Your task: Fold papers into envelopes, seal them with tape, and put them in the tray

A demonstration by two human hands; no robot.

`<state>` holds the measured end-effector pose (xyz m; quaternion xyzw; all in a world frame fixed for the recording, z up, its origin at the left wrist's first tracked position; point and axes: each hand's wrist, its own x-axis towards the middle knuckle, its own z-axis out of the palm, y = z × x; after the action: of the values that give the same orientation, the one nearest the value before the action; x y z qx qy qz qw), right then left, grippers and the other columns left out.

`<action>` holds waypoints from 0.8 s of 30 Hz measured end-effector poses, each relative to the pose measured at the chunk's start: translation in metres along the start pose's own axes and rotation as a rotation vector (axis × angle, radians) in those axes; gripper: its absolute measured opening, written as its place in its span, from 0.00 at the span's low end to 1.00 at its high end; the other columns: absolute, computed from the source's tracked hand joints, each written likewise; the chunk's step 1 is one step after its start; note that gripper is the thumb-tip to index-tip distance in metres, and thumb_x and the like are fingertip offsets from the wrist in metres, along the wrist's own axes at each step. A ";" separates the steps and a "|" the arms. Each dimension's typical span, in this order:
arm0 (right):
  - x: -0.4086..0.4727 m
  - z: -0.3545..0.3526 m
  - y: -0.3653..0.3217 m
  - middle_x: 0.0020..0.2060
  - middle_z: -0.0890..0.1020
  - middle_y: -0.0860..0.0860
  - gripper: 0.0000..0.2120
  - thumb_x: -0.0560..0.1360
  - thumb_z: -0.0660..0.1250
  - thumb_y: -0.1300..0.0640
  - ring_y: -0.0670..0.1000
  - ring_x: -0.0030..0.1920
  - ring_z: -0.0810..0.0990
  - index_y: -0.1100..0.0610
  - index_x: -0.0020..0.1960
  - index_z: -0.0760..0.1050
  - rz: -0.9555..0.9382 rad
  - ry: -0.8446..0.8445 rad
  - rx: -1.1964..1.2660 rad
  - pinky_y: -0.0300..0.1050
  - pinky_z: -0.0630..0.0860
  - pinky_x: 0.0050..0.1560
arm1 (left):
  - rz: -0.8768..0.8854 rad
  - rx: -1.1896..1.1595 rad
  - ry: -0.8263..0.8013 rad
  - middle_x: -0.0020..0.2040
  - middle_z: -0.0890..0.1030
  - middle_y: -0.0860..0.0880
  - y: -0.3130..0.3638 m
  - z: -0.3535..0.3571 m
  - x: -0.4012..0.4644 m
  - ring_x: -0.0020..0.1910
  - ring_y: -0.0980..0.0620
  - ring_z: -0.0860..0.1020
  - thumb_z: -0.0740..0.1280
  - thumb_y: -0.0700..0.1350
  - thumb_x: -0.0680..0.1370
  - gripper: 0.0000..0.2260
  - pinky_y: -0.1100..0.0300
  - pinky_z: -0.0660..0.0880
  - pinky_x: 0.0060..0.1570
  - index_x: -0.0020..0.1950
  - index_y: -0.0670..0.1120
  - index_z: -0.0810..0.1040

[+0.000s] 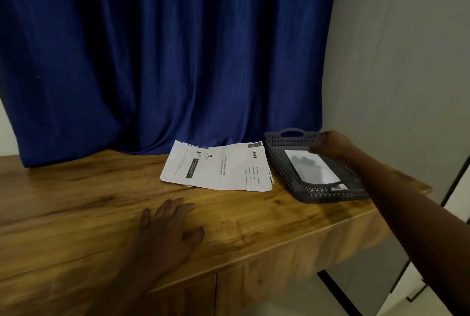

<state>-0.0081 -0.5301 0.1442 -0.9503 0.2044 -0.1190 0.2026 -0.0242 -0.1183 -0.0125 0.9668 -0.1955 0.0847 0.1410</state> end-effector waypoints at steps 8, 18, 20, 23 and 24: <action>-0.053 0.084 -0.102 0.63 0.78 0.45 0.23 0.73 0.72 0.39 0.49 0.61 0.78 0.47 0.64 0.76 -0.459 -0.127 0.051 0.47 0.76 0.62 | -0.014 -0.002 -0.013 0.81 0.57 0.57 0.002 -0.003 -0.004 0.81 0.54 0.52 0.39 0.75 0.67 0.42 0.42 0.44 0.78 0.78 0.62 0.60; -0.065 0.187 -0.171 0.76 0.66 0.52 0.42 0.71 0.66 0.30 0.55 0.73 0.66 0.50 0.77 0.60 -0.531 -0.200 -0.153 0.57 0.65 0.72 | -0.118 -0.102 0.143 0.77 0.65 0.51 0.002 -0.006 -0.006 0.76 0.50 0.62 0.51 0.74 0.66 0.45 0.50 0.58 0.77 0.79 0.53 0.57; -0.060 0.198 -0.180 0.76 0.65 0.52 0.40 0.73 0.63 0.31 0.57 0.74 0.64 0.50 0.77 0.59 -0.549 -0.186 -0.253 0.57 0.64 0.72 | -0.138 -0.143 0.183 0.77 0.65 0.51 0.000 -0.005 -0.005 0.76 0.51 0.63 0.56 0.72 0.68 0.44 0.52 0.60 0.76 0.79 0.52 0.56; -0.055 0.205 -0.188 0.71 0.71 0.53 0.36 0.74 0.62 0.31 0.57 0.68 0.71 0.51 0.74 0.63 -0.548 -0.128 -0.294 0.57 0.67 0.68 | -0.138 -0.163 0.197 0.77 0.65 0.51 -0.001 -0.003 -0.005 0.75 0.51 0.64 0.63 0.69 0.71 0.42 0.51 0.61 0.76 0.79 0.52 0.56; -0.055 0.205 -0.190 0.70 0.73 0.54 0.35 0.75 0.62 0.32 0.57 0.67 0.72 0.51 0.73 0.64 -0.555 -0.110 -0.308 0.57 0.67 0.67 | -0.136 -0.159 0.197 0.77 0.66 0.51 0.000 -0.003 -0.005 0.75 0.51 0.64 0.63 0.69 0.71 0.41 0.51 0.61 0.76 0.79 0.53 0.56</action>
<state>0.0713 -0.2784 0.0361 -0.9942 -0.0581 -0.0859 0.0267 -0.0287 -0.1156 -0.0109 0.9506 -0.1207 0.1537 0.2411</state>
